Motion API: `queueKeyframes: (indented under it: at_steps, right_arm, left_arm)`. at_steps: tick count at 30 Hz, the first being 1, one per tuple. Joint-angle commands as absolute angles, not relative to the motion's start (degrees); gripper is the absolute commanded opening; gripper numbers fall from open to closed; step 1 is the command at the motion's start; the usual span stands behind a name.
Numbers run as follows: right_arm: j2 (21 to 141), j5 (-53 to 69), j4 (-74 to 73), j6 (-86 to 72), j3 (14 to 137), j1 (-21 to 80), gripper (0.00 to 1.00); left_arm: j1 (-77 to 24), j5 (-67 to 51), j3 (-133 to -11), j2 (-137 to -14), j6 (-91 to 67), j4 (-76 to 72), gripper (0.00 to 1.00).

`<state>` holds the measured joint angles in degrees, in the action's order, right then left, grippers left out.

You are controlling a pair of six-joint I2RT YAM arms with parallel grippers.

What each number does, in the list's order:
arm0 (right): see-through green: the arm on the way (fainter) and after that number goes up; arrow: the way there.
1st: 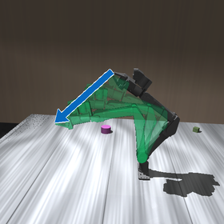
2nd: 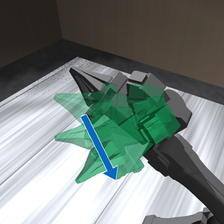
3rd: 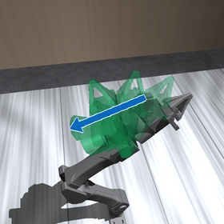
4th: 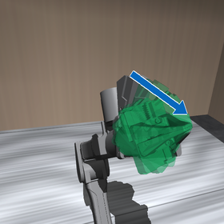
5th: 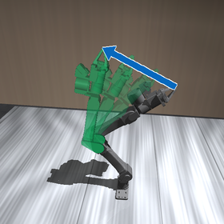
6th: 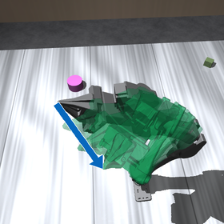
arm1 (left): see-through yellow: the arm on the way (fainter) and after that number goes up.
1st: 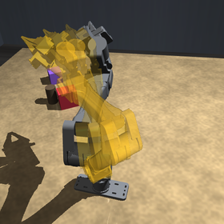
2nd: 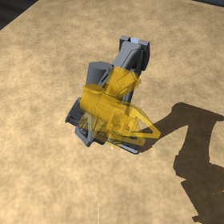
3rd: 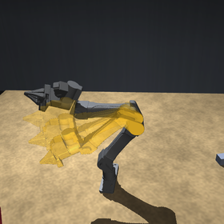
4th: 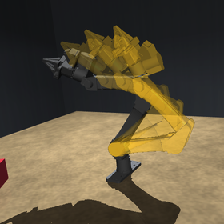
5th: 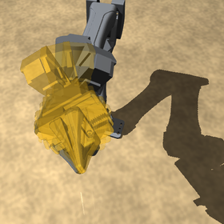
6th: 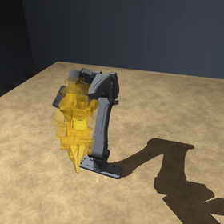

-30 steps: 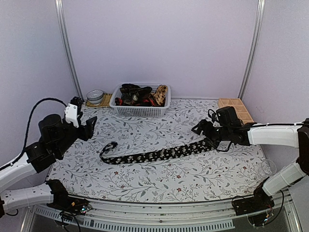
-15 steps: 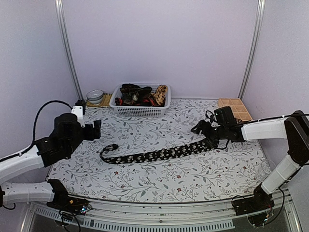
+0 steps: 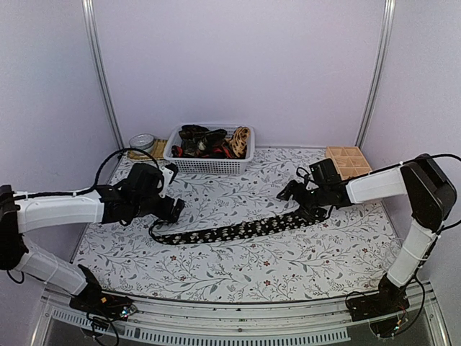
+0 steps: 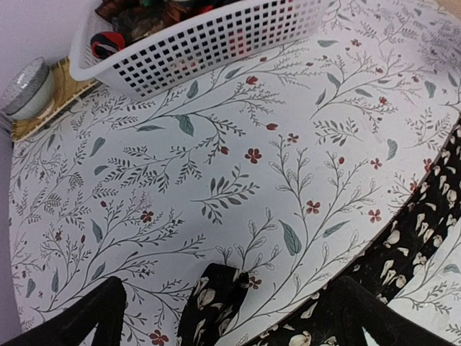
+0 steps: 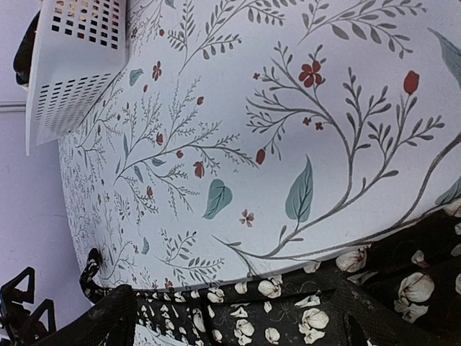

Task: Roll the ties
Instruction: Place the tie at the center of the board.

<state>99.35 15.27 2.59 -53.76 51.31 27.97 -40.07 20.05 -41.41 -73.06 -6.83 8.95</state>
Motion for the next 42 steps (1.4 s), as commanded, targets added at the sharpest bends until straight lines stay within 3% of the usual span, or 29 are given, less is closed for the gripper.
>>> queueKeyframes:
  at_steps: [1, 13, 25, 32, 37, 42]
  right_arm:
    - [103.4, 16.5, 1.5, -54.0, 52.3, 26.9, 0.95]
    - [99.1, 15.6, -1.3, -55.1, 46.1, 22.9, 0.97]
    - [88.7, 10.2, -6.0, -52.6, 43.6, 22.8, 0.98]
    - [88.5, 10.4, -6.1, -52.3, 44.1, 22.8, 0.98]
    - [88.5, 10.5, -5.8, -52.3, 43.8, 22.8, 0.98]
    - [88.2, 10.4, -5.8, -52.4, 43.4, 22.7, 0.98]
  left_arm:
    - [-40.6, 18.4, -45.9, -80.1, -2.3, 14.6, 1.00]
    - [-39.9, 25.0, -49.4, -89.2, -2.8, 17.0, 0.98]
    - [-38.2, 23.2, -46.8, -90.6, -4.7, 18.2, 0.80]
    - [-36.6, 22.6, -46.0, -91.0, -5.5, 18.1, 0.76]
    - [-35.0, 32.6, -45.5, -91.3, -10.2, 19.9, 0.43]
    - [-34.7, 41.8, -44.0, -87.4, -16.0, 21.4, 0.44]
